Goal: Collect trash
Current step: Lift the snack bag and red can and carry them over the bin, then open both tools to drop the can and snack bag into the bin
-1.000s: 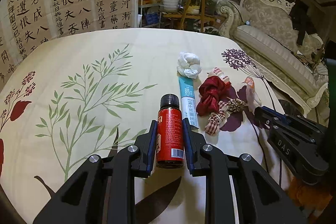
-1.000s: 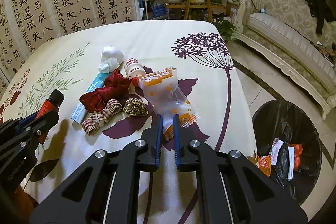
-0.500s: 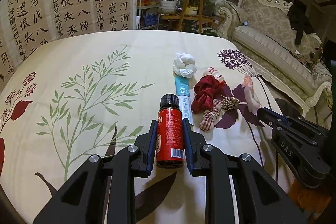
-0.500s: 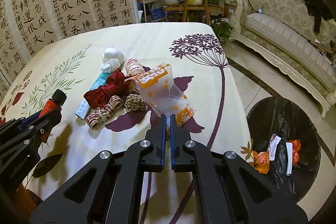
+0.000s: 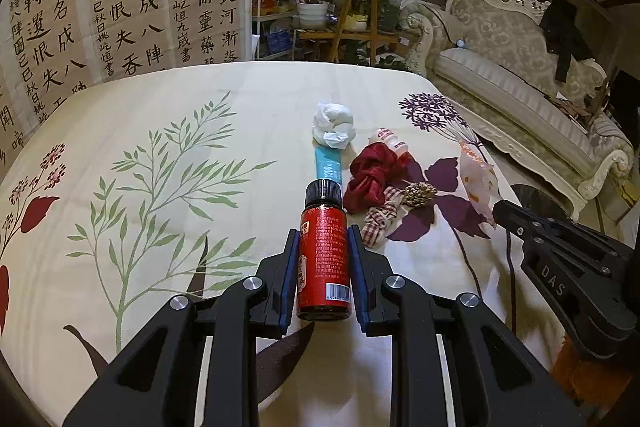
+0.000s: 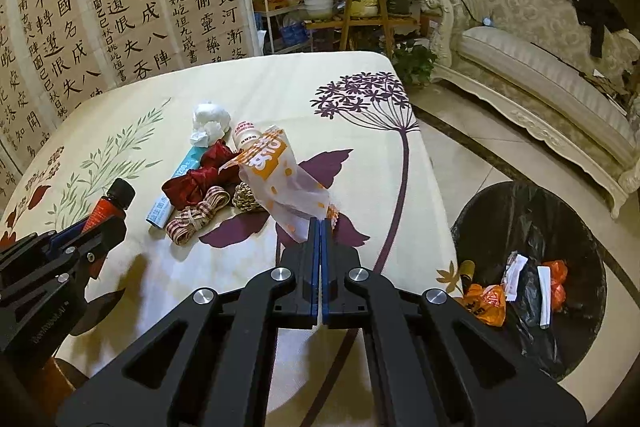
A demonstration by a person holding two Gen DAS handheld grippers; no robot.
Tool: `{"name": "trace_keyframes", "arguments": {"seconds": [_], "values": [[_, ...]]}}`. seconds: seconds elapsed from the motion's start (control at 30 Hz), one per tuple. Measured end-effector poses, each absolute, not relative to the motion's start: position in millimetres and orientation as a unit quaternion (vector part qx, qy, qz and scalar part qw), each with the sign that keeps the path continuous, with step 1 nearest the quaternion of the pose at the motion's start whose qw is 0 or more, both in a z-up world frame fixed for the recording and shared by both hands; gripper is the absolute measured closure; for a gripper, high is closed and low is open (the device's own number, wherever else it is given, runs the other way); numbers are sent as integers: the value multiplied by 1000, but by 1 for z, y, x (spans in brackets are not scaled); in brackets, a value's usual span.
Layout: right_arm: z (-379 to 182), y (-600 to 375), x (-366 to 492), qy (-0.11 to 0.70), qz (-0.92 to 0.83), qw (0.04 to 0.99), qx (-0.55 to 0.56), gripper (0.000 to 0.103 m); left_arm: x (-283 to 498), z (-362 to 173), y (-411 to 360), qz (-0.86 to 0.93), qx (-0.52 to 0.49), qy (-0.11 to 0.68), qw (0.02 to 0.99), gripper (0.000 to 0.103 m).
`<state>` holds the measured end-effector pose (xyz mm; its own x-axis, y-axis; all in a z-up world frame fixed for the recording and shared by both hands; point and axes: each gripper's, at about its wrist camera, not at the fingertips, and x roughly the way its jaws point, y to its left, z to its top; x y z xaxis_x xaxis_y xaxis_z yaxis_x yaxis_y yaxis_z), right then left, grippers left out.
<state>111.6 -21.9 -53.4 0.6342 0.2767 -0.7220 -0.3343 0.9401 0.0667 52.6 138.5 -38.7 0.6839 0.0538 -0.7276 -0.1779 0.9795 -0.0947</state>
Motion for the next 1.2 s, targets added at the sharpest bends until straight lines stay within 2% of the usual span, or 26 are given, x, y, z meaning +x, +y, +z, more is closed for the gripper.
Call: {"name": "trace_keyframes", "arguments": {"seconds": [0.6,1.2], "values": [[-37,-81,102,375,121,919,-4,103,60,-24,91,13,-62,379,923,78],[-53,-211,110,378,-16,925,36,103,100,-21,-36,-104,-7,365,925,78]]}}
